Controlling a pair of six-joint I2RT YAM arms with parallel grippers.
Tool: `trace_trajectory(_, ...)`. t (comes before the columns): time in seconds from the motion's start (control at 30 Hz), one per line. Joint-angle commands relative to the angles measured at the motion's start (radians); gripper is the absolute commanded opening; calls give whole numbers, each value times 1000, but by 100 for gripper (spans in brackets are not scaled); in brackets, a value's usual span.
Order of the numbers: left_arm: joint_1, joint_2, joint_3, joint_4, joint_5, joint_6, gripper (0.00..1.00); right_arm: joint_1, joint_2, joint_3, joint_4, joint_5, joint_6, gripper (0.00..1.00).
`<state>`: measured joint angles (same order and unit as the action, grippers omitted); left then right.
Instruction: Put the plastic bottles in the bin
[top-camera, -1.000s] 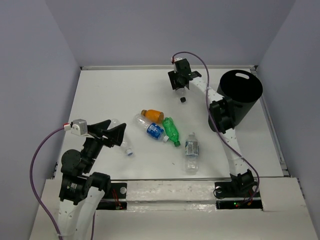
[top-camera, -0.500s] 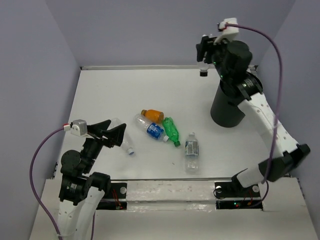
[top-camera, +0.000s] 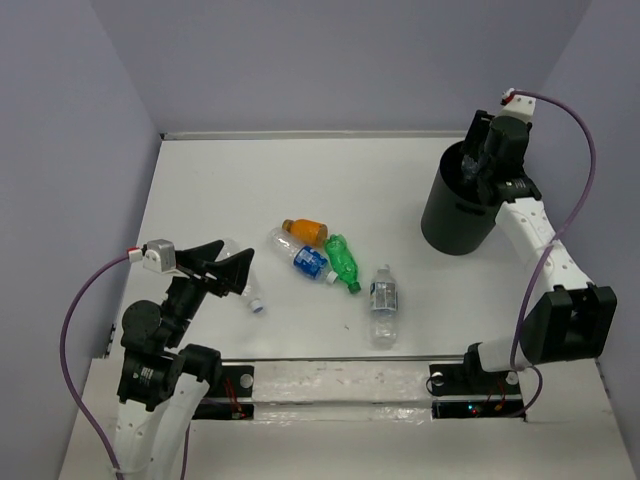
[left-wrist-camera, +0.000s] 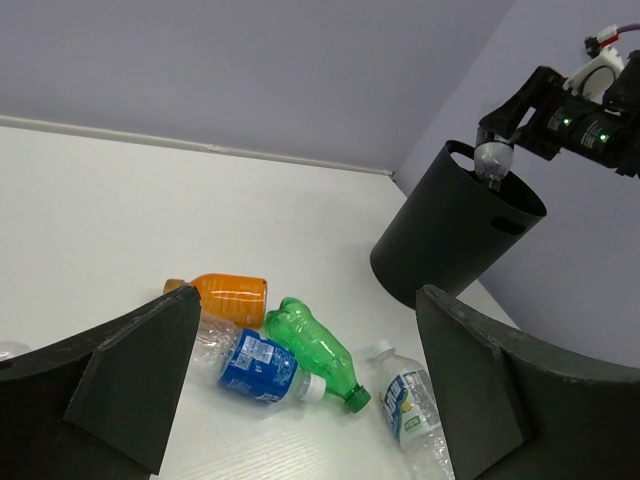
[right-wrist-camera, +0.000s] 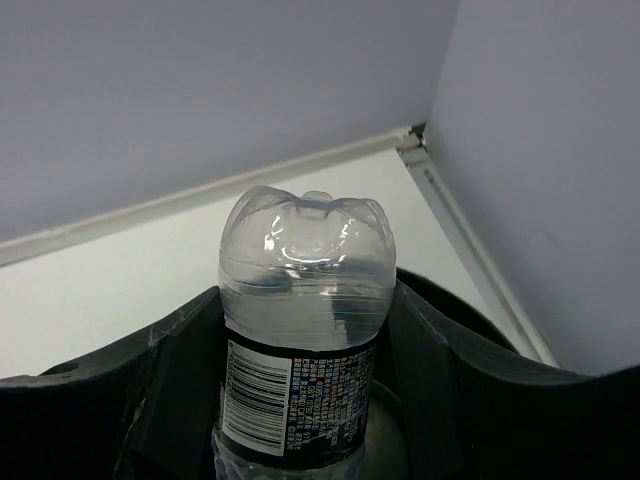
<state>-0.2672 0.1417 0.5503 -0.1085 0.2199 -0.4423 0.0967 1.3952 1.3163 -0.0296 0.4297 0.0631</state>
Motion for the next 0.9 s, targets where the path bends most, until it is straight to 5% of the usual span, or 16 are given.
trace_trajectory(0.0,-1,-1,17,44,22,14,99,-12,-50,-41,56,-20,101,35)
trace_trajectory(0.07,-1,-2,17,44,22,16,99,-12,-68,-71,63,12,119,41)
trace_trajectory(0.2,-6,1,17,46,27,17,99,-12,-122,-117,56,26,132,91)
trace_trajectory(0.4,-10,-1,16,46,24,16,99,-12,-215,-81,-29,-178,217,96)
trace_trajectory(0.53,-9,-5,16,43,16,14,99,119,-306,-104,-150,-354,271,96)
trace_trajectory(0.63,-9,-1,16,41,12,13,99,369,-392,-205,-245,-359,297,96)
trace_trajectory(0.87,-6,1,13,47,21,7,99,633,-499,-452,-513,-221,492,100)
